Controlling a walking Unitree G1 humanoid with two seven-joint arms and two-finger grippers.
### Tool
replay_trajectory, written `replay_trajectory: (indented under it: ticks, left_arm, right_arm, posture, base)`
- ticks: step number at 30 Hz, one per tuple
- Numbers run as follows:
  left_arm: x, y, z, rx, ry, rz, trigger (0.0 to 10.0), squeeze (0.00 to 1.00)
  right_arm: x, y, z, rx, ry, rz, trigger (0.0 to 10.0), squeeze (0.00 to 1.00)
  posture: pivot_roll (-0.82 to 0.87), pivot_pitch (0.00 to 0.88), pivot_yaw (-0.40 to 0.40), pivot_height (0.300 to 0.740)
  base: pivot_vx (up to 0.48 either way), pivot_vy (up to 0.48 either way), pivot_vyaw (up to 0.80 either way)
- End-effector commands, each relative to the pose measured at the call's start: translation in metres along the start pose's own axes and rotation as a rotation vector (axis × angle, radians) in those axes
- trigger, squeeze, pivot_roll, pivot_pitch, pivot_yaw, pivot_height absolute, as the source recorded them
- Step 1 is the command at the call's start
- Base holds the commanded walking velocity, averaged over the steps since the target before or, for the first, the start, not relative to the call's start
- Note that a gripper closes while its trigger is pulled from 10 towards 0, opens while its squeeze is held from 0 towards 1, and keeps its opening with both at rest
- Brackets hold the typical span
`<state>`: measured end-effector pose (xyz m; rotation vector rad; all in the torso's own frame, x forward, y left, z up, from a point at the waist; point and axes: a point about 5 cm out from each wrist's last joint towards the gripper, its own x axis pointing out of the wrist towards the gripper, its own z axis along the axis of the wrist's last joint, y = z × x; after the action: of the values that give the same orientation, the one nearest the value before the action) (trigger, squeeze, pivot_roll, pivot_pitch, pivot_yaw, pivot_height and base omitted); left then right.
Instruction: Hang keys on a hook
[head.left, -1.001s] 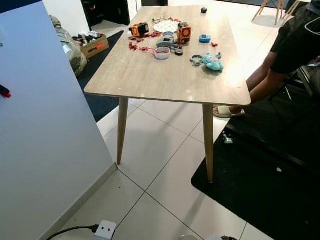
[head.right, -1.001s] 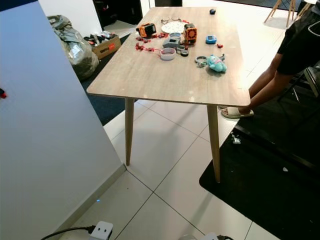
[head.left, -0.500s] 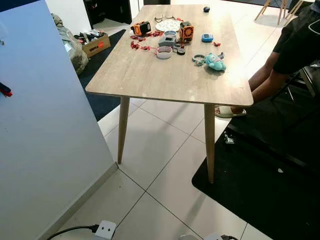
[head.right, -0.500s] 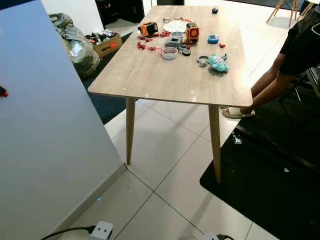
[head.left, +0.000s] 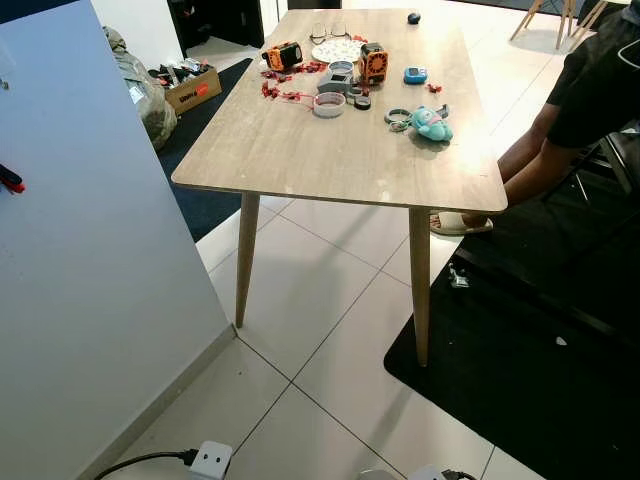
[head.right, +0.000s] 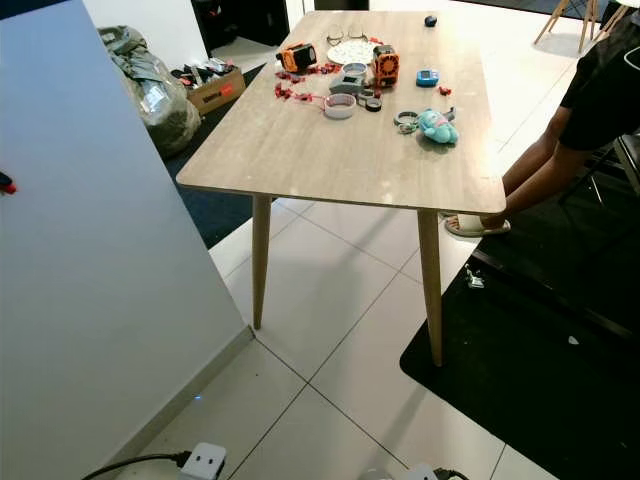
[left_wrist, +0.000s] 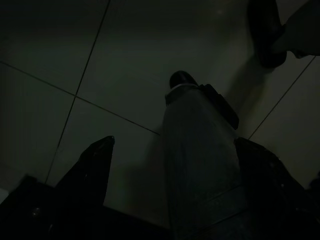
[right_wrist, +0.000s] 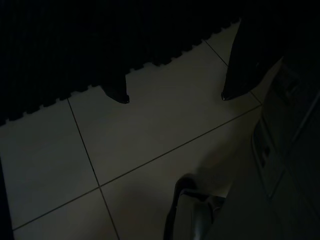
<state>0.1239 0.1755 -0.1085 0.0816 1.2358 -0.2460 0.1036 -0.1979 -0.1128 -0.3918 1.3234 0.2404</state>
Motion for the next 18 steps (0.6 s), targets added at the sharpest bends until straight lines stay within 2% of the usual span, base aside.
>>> replay_trajectory:
  ticks: [1, 4, 6, 9, 18]
  left_arm:
    - [-0.0008, 0.0011, -0.0084, 0.001, 0.032, 0.002, 10.0, 0.0]
    - [-0.0008, 0.0012, -0.0091, 0.005, 0.037, 0.004, 10.0, 0.0]
    - [-0.0009, 0.0015, -0.0096, 0.045, 0.057, -0.001, 10.0, 0.0]
    - [-0.0009, 0.0014, -0.0095, 0.028, 0.048, 0.003, 10.0, 0.0]
    - [-0.0008, 0.0014, -0.0089, 0.012, 0.036, 0.01, 10.0, 0.0]
  right_arm:
    - [0.0003, 0.005, -0.0028, -0.004, 0.007, 0.01, 10.0, 0.0]
    - [0.0003, 0.0051, -0.0032, -0.004, 0.007, 0.01, 10.0, 0.0]
    - [0.0003, 0.0052, -0.0034, -0.005, 0.008, 0.01, 10.0, 0.0]
    - [0.0003, 0.0052, -0.0034, -0.006, 0.008, 0.011, 10.0, 0.0]
    - [0.0003, 0.005, -0.0032, 0.0, 0.003, 0.011, 10.0, 0.0]
  posture:
    - [-0.13, 0.086, 0.096, 0.74]
    - [-0.13, 0.088, 0.097, 0.74]
    - [-0.13, 0.088, 0.097, 0.74]
    - [-0.13, 0.088, 0.097, 0.74]
    - [-0.14, 0.088, 0.095, 0.74]
  base:
    - [0.0, 0.0, 0.0]
    - [0.0, 0.0, 0.0]
    - [-0.405, 0.0, 0.0]
    - [-0.48, 0.0, 0.0]
    - [0.0, 0.0, 0.0]
